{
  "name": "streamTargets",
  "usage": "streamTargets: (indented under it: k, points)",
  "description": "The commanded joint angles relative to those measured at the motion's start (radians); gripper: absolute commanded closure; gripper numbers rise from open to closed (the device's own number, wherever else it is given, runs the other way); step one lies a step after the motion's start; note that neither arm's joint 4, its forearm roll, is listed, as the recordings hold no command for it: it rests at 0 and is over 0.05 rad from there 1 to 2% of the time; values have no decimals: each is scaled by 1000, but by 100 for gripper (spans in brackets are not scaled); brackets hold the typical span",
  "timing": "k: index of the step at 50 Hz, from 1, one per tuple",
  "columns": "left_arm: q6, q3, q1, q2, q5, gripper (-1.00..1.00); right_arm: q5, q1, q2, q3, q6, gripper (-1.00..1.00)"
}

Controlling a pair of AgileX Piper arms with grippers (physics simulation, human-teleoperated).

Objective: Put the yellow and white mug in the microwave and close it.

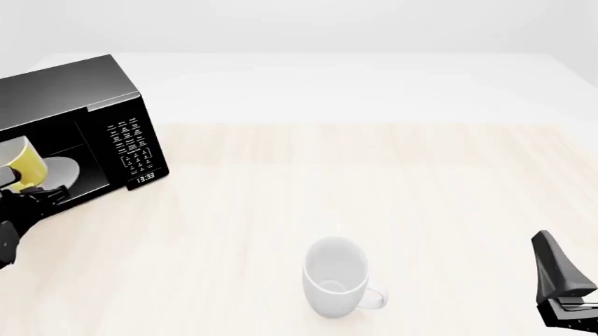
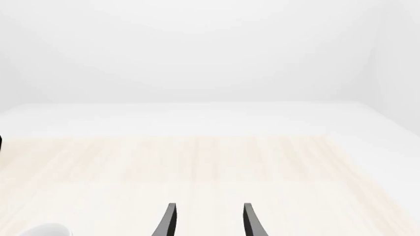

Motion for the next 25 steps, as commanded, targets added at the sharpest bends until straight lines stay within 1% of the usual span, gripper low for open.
streamTargets:
  k: [1,8,10,25]
  points:
    - [-2,-43,7,6,21,100,0,0,0,0,0,-100]
    - [-5,-64,11,21,33,100,0,0,0,0,0,-100]
    - [-14,-90,8,32,59,100,0,0,0,0,0,-100]
    - [-24,-151,17,61,104,100,0,0,0,0,0,-100]
